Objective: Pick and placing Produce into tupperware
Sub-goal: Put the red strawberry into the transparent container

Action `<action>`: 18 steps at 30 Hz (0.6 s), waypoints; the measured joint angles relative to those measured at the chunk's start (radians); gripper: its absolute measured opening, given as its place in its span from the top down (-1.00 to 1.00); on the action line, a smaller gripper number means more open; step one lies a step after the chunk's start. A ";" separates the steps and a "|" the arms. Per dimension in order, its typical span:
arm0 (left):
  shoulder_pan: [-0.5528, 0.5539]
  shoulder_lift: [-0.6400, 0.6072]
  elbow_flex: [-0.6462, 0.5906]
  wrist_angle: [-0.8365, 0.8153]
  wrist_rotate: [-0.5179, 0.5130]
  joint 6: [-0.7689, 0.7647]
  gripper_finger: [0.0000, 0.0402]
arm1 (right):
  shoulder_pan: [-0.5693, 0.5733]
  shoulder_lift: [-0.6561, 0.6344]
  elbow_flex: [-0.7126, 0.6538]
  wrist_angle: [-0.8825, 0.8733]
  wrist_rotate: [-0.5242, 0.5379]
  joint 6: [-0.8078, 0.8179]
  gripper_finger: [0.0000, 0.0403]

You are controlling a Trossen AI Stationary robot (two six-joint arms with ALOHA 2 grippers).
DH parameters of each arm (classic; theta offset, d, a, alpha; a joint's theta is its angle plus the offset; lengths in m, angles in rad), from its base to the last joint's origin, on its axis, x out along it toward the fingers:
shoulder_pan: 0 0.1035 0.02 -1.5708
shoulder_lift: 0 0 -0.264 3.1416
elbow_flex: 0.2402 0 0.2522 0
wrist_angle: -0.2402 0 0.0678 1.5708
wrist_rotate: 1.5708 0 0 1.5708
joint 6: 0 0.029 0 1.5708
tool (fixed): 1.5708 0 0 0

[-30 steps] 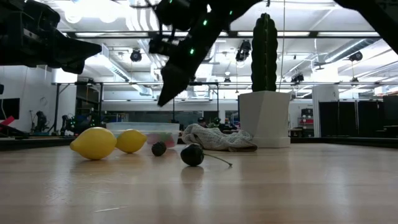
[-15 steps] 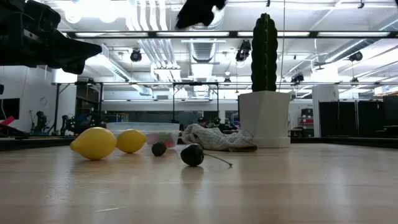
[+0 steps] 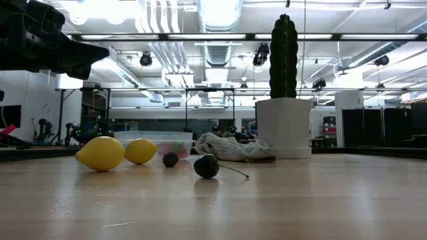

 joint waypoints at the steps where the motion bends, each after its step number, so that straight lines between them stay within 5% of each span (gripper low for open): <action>1: 0.000 0.000 0.000 0.002 0.000 0.000 1.00 | 0.022 -0.028 -0.026 0.000 0.014 0.013 0.15; 18: 0.000 0.000 0.000 0.001 0.000 -0.001 1.00 | 0.432 -0.347 -0.503 -0.007 0.238 0.484 0.16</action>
